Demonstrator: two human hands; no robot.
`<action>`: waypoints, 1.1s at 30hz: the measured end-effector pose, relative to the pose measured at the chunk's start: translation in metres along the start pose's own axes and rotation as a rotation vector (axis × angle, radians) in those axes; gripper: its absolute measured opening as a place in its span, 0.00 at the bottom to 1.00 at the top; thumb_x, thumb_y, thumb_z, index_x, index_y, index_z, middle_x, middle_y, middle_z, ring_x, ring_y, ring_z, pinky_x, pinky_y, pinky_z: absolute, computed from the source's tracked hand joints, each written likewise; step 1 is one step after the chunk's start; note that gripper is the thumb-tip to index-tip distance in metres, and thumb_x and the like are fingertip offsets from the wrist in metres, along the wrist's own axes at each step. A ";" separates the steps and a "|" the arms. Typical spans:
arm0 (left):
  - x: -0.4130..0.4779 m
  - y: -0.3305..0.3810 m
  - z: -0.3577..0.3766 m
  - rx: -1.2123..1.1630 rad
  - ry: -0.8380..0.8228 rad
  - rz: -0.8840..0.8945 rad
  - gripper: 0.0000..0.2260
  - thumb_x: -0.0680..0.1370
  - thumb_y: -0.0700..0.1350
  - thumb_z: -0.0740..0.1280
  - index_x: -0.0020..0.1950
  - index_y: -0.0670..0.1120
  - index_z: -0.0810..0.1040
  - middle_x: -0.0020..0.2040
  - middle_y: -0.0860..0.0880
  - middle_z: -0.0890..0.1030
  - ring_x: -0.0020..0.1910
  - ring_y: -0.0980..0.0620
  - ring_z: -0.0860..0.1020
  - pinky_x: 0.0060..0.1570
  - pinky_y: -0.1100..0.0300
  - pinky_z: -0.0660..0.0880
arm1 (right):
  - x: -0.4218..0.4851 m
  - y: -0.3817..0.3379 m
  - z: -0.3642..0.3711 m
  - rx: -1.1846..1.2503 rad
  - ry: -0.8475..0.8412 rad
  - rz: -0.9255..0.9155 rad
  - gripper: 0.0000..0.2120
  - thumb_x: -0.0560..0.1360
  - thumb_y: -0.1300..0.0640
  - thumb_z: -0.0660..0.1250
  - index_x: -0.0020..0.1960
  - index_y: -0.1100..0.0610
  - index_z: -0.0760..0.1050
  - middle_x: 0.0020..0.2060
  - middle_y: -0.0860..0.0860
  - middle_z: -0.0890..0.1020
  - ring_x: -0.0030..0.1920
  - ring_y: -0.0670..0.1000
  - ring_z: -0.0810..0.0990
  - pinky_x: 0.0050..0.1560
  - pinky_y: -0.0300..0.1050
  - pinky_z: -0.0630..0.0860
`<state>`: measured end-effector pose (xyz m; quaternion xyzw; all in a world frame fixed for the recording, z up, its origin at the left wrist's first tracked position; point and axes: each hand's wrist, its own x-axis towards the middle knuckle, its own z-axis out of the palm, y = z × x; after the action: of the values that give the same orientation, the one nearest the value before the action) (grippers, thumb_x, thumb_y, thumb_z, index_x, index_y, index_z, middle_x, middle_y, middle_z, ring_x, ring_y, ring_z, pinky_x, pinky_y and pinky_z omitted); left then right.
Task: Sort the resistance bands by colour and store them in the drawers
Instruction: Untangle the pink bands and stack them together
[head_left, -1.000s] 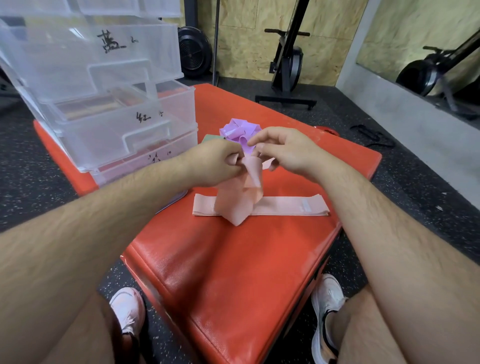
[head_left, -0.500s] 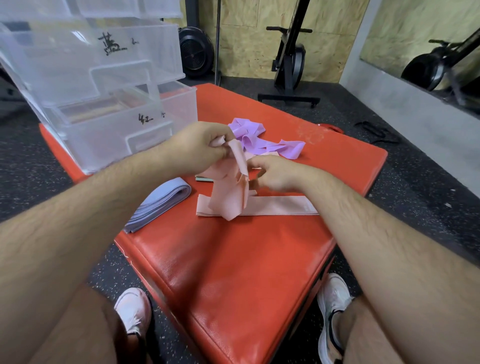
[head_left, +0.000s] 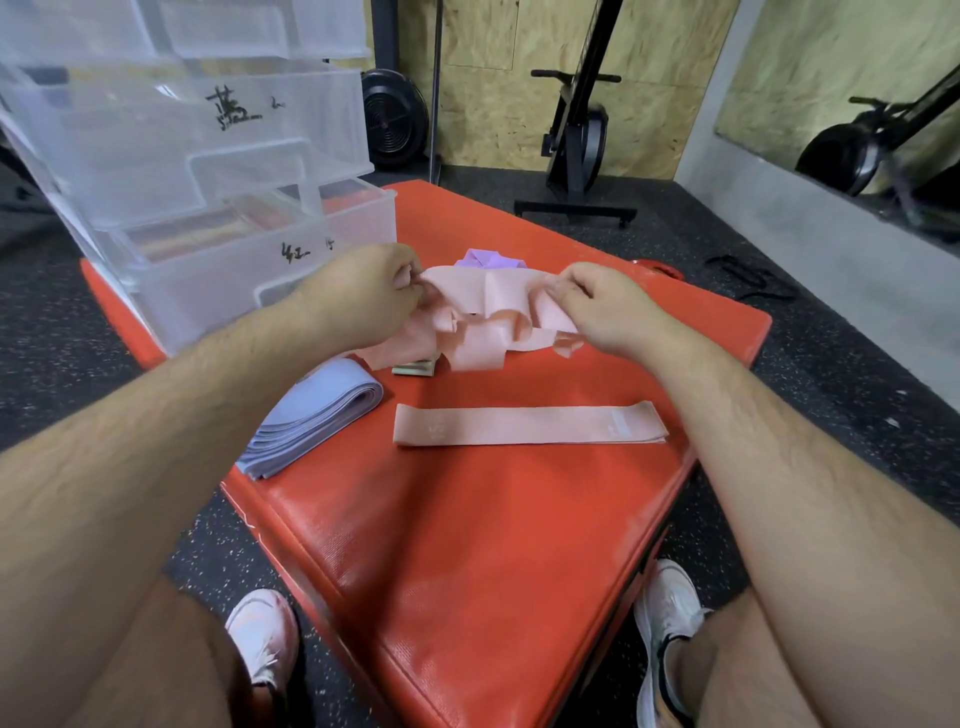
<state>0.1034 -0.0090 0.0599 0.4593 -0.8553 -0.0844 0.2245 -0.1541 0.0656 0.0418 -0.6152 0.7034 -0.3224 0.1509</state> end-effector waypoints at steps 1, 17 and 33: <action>0.002 0.002 0.002 -0.002 0.007 -0.004 0.07 0.80 0.49 0.64 0.50 0.46 0.77 0.46 0.50 0.77 0.46 0.47 0.73 0.45 0.54 0.71 | -0.002 -0.001 -0.002 -0.019 0.000 0.004 0.15 0.82 0.44 0.61 0.44 0.55 0.72 0.38 0.51 0.79 0.38 0.52 0.79 0.38 0.48 0.71; 0.032 0.031 0.025 -0.697 0.046 -0.283 0.24 0.73 0.63 0.71 0.58 0.47 0.73 0.47 0.49 0.80 0.42 0.52 0.80 0.39 0.57 0.76 | 0.018 0.042 -0.008 0.016 0.223 0.425 0.22 0.77 0.56 0.64 0.70 0.57 0.68 0.66 0.56 0.74 0.53 0.55 0.77 0.47 0.42 0.69; 0.035 0.037 0.037 -0.777 0.035 -0.152 0.06 0.79 0.49 0.69 0.49 0.46 0.79 0.37 0.54 0.80 0.36 0.57 0.76 0.37 0.62 0.73 | 0.008 0.018 0.044 -0.113 -0.190 -0.020 0.18 0.75 0.47 0.71 0.64 0.44 0.75 0.54 0.39 0.80 0.46 0.43 0.77 0.56 0.45 0.74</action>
<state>0.0419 -0.0195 0.0508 0.4035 -0.7194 -0.4100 0.3893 -0.1427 0.0463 -0.0010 -0.6576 0.6968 -0.2241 0.1786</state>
